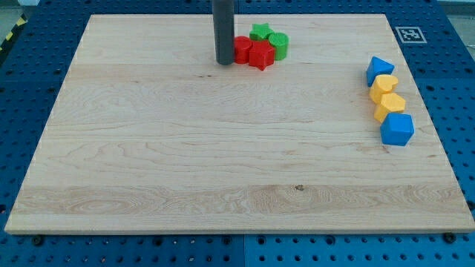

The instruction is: Move your arm to the yellow hexagon

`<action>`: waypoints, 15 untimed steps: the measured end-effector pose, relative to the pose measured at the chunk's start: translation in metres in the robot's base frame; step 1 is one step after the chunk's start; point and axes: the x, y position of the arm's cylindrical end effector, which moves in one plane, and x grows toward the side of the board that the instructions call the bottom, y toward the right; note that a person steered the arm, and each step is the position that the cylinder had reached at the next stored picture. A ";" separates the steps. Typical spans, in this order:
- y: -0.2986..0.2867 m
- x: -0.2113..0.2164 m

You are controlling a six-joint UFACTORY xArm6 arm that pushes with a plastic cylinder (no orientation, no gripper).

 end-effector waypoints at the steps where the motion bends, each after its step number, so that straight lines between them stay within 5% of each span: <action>1: 0.006 -0.005; 3: 0.012 0.051; 6: 0.194 0.234; 8: 0.326 0.191; 11: 0.326 0.182; 15: 0.278 0.097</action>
